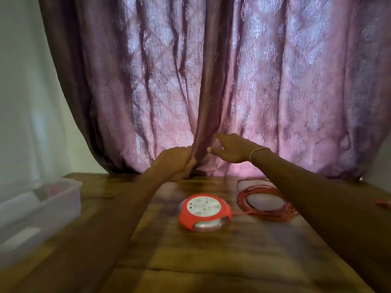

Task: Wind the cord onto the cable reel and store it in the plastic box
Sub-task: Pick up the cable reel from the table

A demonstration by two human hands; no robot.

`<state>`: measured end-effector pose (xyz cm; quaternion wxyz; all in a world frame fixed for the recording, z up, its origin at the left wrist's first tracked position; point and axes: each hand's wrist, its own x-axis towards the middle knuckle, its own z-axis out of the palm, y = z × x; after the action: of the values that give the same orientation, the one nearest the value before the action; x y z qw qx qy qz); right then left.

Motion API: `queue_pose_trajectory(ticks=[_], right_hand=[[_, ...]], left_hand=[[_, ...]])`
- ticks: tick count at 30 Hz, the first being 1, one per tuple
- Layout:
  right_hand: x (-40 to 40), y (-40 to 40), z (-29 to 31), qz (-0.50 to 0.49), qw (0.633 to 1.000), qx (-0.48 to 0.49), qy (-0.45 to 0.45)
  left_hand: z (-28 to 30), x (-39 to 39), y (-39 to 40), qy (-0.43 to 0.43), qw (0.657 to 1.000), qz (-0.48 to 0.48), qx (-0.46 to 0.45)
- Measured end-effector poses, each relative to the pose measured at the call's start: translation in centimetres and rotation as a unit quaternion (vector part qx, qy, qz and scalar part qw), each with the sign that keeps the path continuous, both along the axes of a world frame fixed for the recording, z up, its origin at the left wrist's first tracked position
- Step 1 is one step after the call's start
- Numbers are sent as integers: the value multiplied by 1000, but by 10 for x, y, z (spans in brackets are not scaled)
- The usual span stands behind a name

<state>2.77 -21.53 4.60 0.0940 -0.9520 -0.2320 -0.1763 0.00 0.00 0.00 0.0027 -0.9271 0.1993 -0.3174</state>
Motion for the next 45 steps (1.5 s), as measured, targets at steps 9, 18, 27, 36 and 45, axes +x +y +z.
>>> queue_pose_trajectory(ticks=[9,18,27,36,45], right_hand=[[8,-1,-82,6,982,-84,168],[28,-11,-121,-8,939,135,317],[49,-17,-101,49,813,424,395],[50,-30,-53,81,796,492,342],[41,-33,-16,159,764,522,344]], left_hand=[[-80,2,17,213,956,181,87],[-104,17,6,335,911,153,-187],[-69,51,9,112,935,83,-327],[-32,67,-5,37,827,-21,-561],[-6,69,-30,43,784,-89,-612]])
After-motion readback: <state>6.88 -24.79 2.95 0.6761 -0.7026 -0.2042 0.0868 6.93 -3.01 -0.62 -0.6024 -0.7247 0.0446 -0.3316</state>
